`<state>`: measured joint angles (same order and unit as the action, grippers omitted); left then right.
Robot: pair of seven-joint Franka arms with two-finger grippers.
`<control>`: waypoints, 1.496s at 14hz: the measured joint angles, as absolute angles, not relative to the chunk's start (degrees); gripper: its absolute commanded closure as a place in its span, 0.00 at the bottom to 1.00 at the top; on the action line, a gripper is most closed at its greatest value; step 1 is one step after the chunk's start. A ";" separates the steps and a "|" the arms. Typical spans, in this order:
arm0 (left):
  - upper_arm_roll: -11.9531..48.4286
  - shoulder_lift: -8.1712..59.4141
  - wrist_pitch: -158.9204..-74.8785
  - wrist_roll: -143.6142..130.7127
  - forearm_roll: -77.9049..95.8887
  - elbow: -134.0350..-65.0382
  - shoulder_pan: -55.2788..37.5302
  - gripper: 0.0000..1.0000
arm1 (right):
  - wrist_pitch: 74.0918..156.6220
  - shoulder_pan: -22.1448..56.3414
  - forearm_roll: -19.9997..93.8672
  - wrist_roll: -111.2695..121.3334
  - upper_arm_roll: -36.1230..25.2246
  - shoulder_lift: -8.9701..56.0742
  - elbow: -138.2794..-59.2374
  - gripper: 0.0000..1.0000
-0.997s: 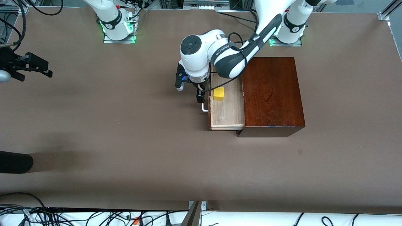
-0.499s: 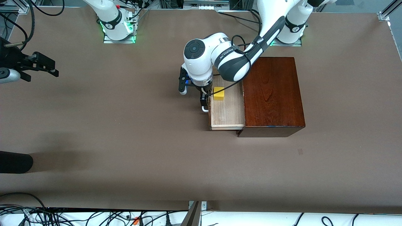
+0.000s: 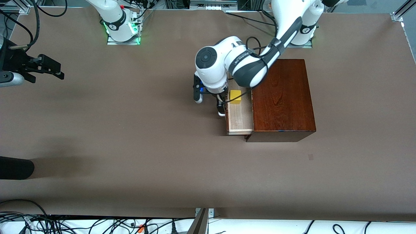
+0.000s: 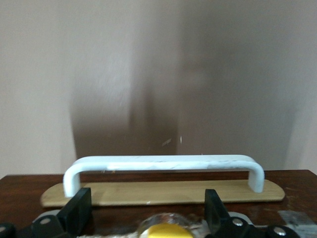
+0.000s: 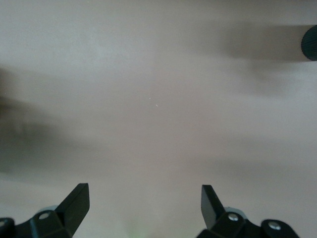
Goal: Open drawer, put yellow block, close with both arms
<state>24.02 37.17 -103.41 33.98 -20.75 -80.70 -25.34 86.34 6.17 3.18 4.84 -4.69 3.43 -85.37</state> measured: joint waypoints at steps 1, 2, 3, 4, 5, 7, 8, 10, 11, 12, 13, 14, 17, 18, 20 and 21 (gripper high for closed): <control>24.28 36.96 -103.00 34.26 -20.66 -80.71 -24.61 0.00 | 86.34 6.17 2.83 4.84 -4.67 3.43 -85.37 0.00; 24.59 36.90 -102.73 34.29 -20.63 -80.77 -24.31 0.00 | 86.34 6.17 2.60 4.84 -4.62 3.43 -85.37 0.00; 24.58 36.85 -102.58 34.29 -20.64 -80.87 -24.19 0.00 | 86.34 6.17 2.54 4.84 -4.58 3.43 -85.37 0.00; 24.64 36.77 -102.57 34.29 -20.64 -81.02 -24.03 0.00 | 86.34 6.18 2.53 4.84 -4.56 3.43 -85.37 0.00; 24.65 36.66 -102.48 34.29 -20.64 -81.27 -23.86 0.00 | 86.34 6.17 2.53 4.84 -4.56 3.43 -85.37 0.00; 24.79 36.39 -102.24 34.30 -20.64 -81.87 -23.21 0.00 | 86.34 6.17 2.52 4.84 -4.56 3.43 -85.37 0.00; 24.84 36.17 -101.91 34.30 -20.64 -82.29 -22.77 0.00 | 86.34 6.17 2.52 4.84 -4.56 3.43 -85.37 0.00; 24.79 35.64 -99.62 34.29 -20.64 -83.04 -21.46 0.00 | 86.34 6.18 2.52 4.84 -4.54 3.43 -85.37 0.00; 24.78 35.41 -98.22 34.29 -20.64 -83.31 -20.71 0.00 | 86.34 6.19 2.52 4.84 -4.51 3.43 -85.37 0.00; 24.75 35.15 -96.91 34.29 -20.64 -83.66 -19.95 0.00 | 86.34 6.24 2.52 4.84 -4.42 3.43 -85.37 0.00; 24.68 34.88 -95.58 34.29 -20.64 -83.96 -19.19 0.00 | 86.34 6.26 2.52 4.84 -4.10 3.43 -85.37 0.00; 24.70 34.71 -94.86 34.37 -20.61 -84.16 -18.51 0.00 | 86.34 6.31 2.52 4.84 -3.56 3.43 -85.37 0.00; 24.94 34.69 -94.90 34.46 -20.43 -84.18 -18.26 0.00 | 86.35 6.47 2.51 4.80 -2.76 3.43 -85.37 0.00; 24.94 34.69 -94.92 34.41 -20.44 -84.19 -18.31 0.00 | 86.35 6.47 2.51 4.80 -2.77 3.43 -85.37 0.00; 24.93 34.51 -95.21 33.10 -20.50 -84.18 -18.66 0.00 | 86.35 6.47 2.51 4.80 -2.77 3.43 -85.37 0.00; 24.94 34.19 -95.96 31.32 -20.60 -84.10 -19.07 0.00 | 86.35 6.47 2.51 4.79 -2.77 3.43 -85.37 0.00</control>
<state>24.94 34.19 -95.96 31.32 -20.60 -84.10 -19.07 86.35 6.47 2.51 4.79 -2.77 3.43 -85.37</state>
